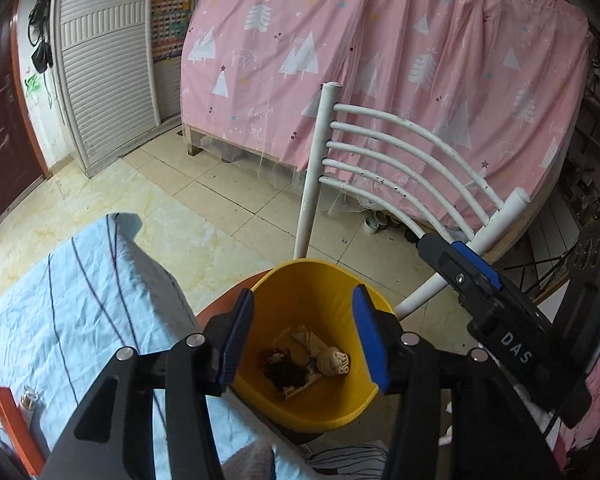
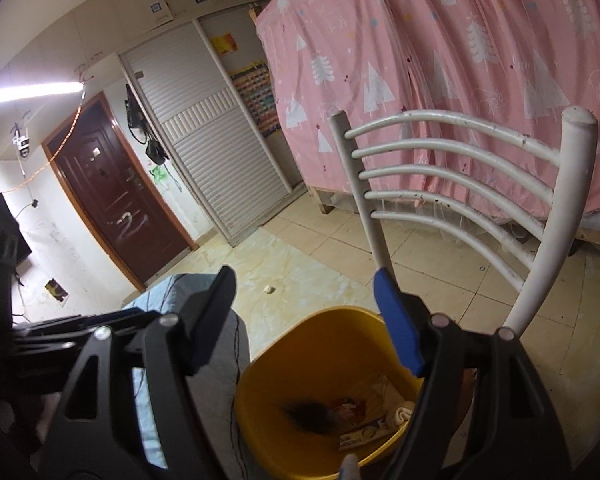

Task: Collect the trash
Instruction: 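Open both tools over the yellow bin to drop the items, then move both tools back over the remaining items on the bed, then grasp the purple knit hat with the left tool while the right tool grasps the orange block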

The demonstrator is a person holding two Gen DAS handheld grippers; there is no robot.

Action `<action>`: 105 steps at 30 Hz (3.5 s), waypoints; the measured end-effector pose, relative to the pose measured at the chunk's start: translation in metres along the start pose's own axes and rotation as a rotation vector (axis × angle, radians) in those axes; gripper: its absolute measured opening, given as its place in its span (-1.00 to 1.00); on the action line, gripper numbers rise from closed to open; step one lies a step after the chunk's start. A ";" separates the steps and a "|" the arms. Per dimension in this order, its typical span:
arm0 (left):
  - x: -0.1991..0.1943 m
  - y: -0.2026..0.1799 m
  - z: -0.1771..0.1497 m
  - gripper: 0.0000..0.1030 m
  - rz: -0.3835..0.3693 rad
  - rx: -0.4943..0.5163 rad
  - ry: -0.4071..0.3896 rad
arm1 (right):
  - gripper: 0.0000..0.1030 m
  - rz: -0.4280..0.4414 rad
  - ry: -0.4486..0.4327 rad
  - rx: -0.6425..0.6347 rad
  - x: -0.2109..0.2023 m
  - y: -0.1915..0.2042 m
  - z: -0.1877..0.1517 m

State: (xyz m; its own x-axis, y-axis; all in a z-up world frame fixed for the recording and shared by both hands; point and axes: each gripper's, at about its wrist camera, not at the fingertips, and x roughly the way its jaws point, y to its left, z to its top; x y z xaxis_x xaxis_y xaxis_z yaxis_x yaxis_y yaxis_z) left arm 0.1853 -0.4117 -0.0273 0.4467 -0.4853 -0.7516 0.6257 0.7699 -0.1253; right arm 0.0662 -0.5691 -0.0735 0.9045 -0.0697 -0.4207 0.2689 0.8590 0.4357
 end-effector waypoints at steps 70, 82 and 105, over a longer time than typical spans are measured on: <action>-0.173 0.368 -0.206 0.08 0.306 -0.512 -0.032 | 0.56 0.317 0.449 -0.577 0.051 0.344 -0.165; -0.182 0.373 -0.220 -0.67 0.286 -0.534 -0.086 | -0.37 0.304 0.545 -0.599 0.072 0.354 -0.174; -0.241 0.303 -0.145 -0.67 0.333 -0.412 -0.271 | -0.58 0.331 0.302 -0.401 0.027 0.292 -0.090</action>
State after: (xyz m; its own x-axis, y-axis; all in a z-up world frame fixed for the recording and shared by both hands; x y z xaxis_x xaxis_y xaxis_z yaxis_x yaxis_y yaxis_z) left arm 0.1743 -0.0013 0.0220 0.7573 -0.2369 -0.6085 0.1487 0.9700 -0.1925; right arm 0.1396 -0.2749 -0.0291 0.7687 0.3306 -0.5475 -0.2099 0.9390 0.2722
